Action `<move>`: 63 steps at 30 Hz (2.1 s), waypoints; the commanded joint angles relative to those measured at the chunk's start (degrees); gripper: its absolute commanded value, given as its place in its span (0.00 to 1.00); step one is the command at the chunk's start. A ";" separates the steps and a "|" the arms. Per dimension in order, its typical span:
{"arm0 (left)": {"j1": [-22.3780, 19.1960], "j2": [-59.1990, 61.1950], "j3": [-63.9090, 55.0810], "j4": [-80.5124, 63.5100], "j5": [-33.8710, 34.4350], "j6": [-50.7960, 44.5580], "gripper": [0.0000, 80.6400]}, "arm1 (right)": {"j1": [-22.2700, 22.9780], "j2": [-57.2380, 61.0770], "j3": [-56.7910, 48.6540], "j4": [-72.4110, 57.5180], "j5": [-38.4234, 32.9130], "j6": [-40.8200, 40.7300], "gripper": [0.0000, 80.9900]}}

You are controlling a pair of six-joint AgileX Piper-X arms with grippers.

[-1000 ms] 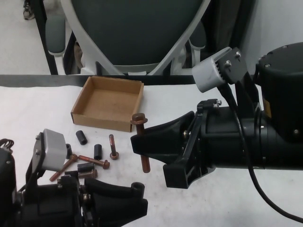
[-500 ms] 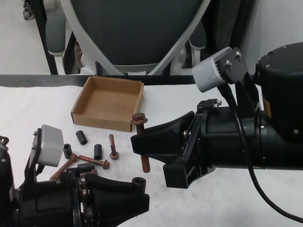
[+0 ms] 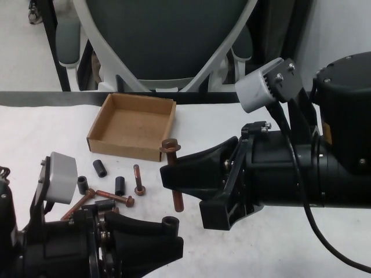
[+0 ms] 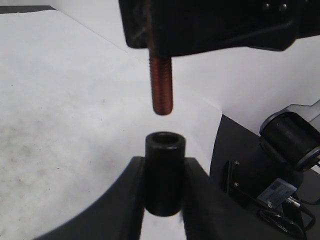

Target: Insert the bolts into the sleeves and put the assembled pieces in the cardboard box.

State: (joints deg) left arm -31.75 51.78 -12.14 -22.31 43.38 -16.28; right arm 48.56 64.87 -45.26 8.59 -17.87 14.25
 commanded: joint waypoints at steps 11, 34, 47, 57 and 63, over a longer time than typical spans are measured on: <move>-0.32 0.17 -0.42 -3.24 0.23 -0.22 0.01 | -0.17 3.90 0.08 -6.55 -1.51 4.93 0.00; -0.32 0.17 -0.42 2.51 -8.14 5.16 0.01 | -0.17 3.79 0.08 -6.74 -1.51 4.83 0.00; -0.32 0.17 -0.42 0.15 -11.03 5.16 0.01 | -0.06 3.79 0.08 -6.74 -2.88 5.07 0.00; -0.32 0.17 -0.42 -2.47 -8.73 3.19 0.01 | 0.21 3.79 0.08 -6.74 -2.98 5.30 0.00; -0.32 0.17 -0.42 -2.34 -5.92 3.20 0.01 | 0.58 3.79 0.08 -6.74 -2.83 5.30 0.00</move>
State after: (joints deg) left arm -31.98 51.78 -12.14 -22.93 36.05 -12.88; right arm 48.89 68.91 -45.03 3.00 -20.75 19.57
